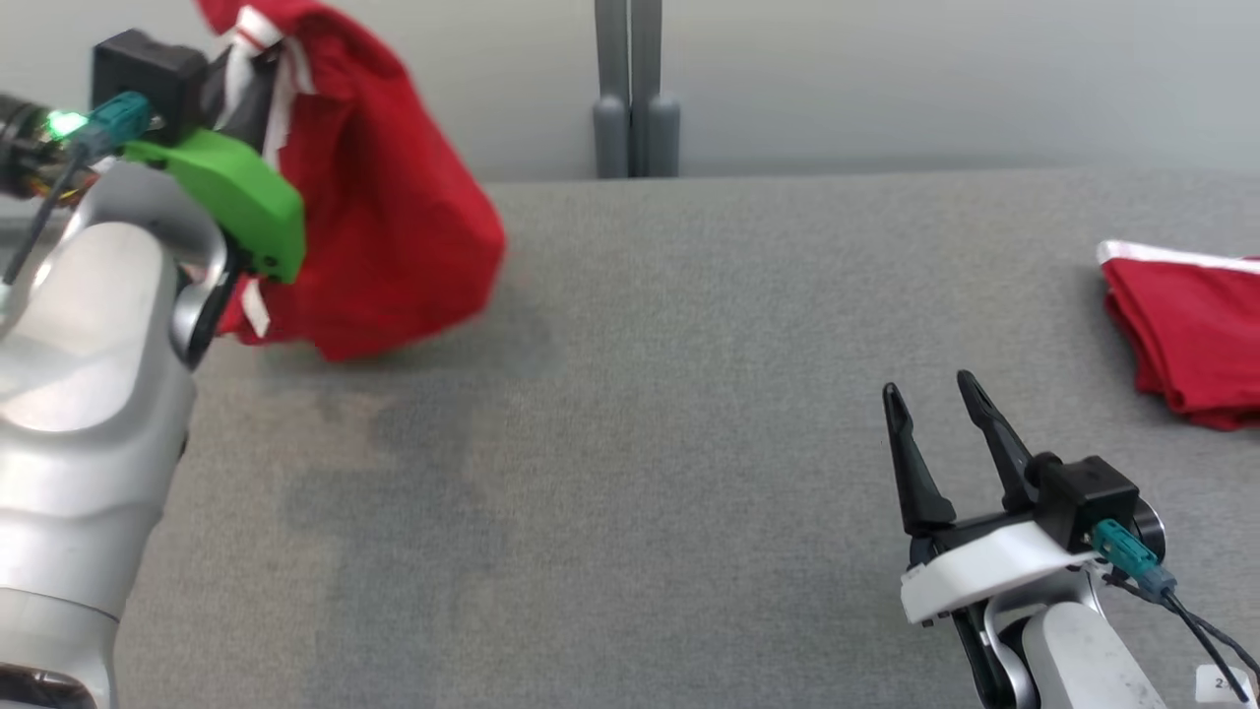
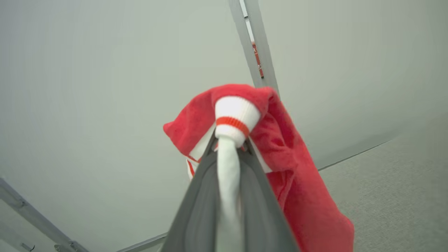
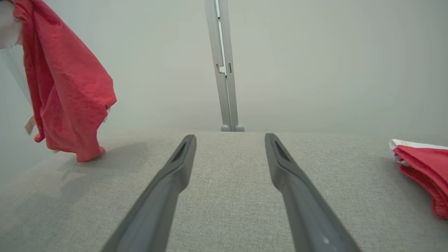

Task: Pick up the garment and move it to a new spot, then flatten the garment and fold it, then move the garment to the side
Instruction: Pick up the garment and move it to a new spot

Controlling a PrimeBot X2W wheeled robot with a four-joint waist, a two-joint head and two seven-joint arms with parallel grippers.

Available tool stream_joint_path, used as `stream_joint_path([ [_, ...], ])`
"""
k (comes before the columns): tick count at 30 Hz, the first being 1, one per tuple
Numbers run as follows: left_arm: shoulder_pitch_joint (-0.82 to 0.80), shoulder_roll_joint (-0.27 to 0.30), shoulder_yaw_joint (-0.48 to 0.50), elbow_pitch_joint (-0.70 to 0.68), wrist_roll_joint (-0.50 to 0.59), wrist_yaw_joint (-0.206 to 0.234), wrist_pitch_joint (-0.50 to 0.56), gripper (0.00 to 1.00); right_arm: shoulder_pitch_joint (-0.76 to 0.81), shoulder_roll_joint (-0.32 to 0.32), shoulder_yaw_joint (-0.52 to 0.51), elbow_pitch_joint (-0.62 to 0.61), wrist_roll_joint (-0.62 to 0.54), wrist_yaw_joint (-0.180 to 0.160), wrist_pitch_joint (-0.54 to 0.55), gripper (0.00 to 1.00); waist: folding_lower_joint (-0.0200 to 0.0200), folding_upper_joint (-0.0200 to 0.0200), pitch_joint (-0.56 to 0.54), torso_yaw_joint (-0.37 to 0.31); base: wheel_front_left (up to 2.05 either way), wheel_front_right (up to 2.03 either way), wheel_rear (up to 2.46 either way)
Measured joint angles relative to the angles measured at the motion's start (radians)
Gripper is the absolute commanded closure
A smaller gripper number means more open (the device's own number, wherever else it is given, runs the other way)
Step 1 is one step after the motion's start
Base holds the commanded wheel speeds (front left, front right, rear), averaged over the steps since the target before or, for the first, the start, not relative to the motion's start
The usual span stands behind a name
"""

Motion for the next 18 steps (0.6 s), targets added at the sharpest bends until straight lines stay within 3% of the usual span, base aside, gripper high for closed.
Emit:
stream_joint_path([
  [4, 0.002, -0.016, -0.052, -0.138, -0.058, 0.0, 0.038, 1.0, 0.031, 0.001, -0.017, -0.007, 0.007, 0.0, 0.0, 0.0, 0.0, 0.0, -0.06, -0.031, 0.0, 0.0, 0.0],
  [9, 0.041, -0.089, -0.064, -0.279, -0.125, 0.002, 0.082, 1.0, 0.047, 0.001, -0.033, -0.013, 0.009, 0.0, 0.0, 0.0, 0.0, 0.0, -0.097, -0.09, 0.0, 0.0, 0.0],
  [15, 0.105, -0.21, -0.086, -0.429, -0.196, 0.049, 0.137, 1.0, 0.048, 0.0, -0.045, -0.02, 0.009, 0.0, 0.0, 0.0, -0.0001, 0.0, -0.113, -0.16, 0.0, 0.0, 0.0],
  [18, 0.132, -0.239, -0.095, -0.448, -0.216, 0.078, 0.154, 1.0, 0.047, 0.0, -0.044, -0.02, 0.009, 0.0, 0.0, 0.0, 0.0, 0.0, -0.108, -0.188, 0.0, 0.0, 0.0],
])
